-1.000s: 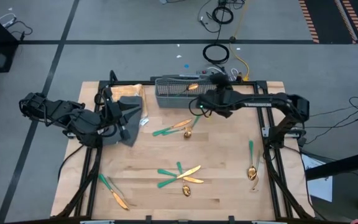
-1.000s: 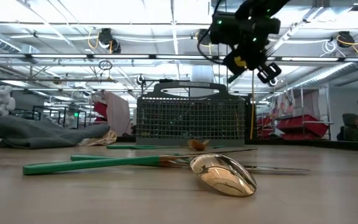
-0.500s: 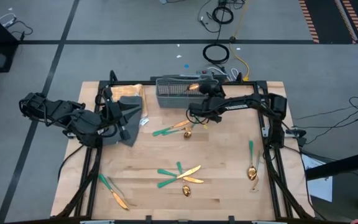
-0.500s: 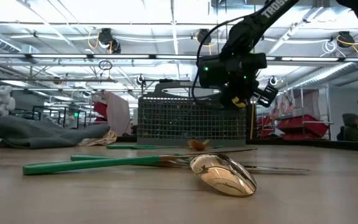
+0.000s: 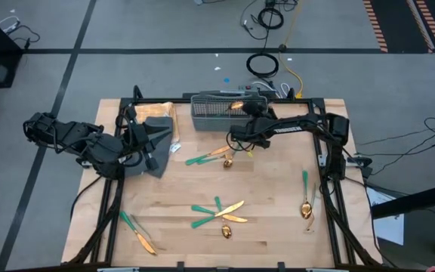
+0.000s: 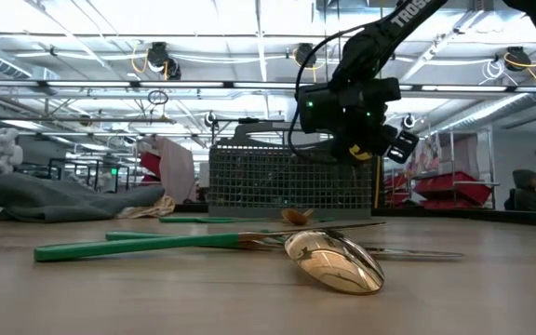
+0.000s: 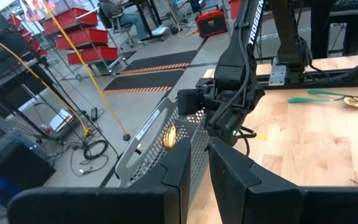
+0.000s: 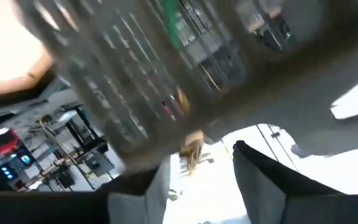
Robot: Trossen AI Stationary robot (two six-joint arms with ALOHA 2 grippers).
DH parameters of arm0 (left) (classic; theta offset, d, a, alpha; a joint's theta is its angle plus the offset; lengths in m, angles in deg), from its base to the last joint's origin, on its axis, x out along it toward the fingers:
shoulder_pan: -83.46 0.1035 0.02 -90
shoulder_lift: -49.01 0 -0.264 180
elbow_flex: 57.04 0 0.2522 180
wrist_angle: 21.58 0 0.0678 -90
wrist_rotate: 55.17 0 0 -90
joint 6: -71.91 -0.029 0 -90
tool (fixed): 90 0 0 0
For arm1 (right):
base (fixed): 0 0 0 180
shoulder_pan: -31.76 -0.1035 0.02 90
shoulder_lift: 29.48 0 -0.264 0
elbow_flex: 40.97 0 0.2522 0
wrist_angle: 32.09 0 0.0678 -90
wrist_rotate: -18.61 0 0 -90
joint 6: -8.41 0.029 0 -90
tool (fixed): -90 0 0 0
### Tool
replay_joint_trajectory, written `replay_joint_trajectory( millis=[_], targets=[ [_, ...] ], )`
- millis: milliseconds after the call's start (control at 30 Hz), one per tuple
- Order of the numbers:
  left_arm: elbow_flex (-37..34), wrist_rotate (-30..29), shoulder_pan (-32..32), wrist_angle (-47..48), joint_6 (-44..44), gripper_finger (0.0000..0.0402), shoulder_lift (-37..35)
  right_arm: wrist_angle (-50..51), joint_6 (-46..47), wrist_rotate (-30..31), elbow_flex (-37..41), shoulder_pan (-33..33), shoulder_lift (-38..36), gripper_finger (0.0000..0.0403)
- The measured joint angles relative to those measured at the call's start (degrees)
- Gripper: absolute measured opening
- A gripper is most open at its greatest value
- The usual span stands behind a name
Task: Sort silverware
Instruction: Put the green fork into the gray silverware basket
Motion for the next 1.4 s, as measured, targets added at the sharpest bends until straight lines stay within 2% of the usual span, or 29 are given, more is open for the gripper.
replay_joint_trajectory(
  millis=[133,333,400,467,533,667,733,800,1000,1100,1200,1400],
  targets=[
    [0.0,-0.9,0.0,0.0,0.0,0.0063,0.0,0.0,0.0,3.9,-0.1,-0.7,-4.3,0.0187],
    [0.0,-0.9,0.0,0.0,3.6,0.0063,0.1,-0.2,5.3,3.3,-3.0,-4.2,-14.8,0.0184],
    [-0.8,-0.8,0.1,-0.1,5.0,0.0063,0.1,-0.3,10.3,0.0,-3.9,-6.1,-18.7,0.0182],
    [-2.2,0.4,0.5,0.4,6.3,0.0063,0.2,-0.3,17.3,-7.0,-4.5,-8.2,-22.7,0.0182],
    [-3.6,1.4,1.1,1.7,8.3,0.0063,0.2,-0.4,25.0,-18.3,-5.1,-9.9,-26.6,0.0182],
    [-5.4,2.4,2.0,4.3,12.3,0.0063,0.2,-3.4,41.1,-49.3,-5.6,-11.1,-32.2,0.0181],
    [-6.3,2.6,2.1,4.4,13.3,0.0063,0.2,-6.5,46.4,-61.7,-5.6,-11.8,-32.8,0.0181],
    [-6.8,3.0,2.1,4.4,13.6,0.0063,0.2,-9.7,47.5,-65.5,-5.7,-13.1,-31.6,0.0181],
    [-7.5,6.0,2.1,5.2,15.9,0.0063,0.3,-16.5,38.0,-65.9,-5.7,-14.6,-19.9,0.0180],
    [-7.5,6.9,2.1,7.4,17.7,0.0063,0.2,-19.6,34.3,-69.8,-5.6,-14.1,-12.9,0.0180],
    [-7.5,7.0,2.1,9.4,19.0,0.0063,0.1,-25.4,32.3,-76.3,-5.6,-13.1,-6.3,0.0180],
    [-7.5,7.0,2.0,12.6,19.5,0.0063,0.1,-23.2,30.3,-78.6,-12.8,-11.9,3.5,0.0180]
  ],
)
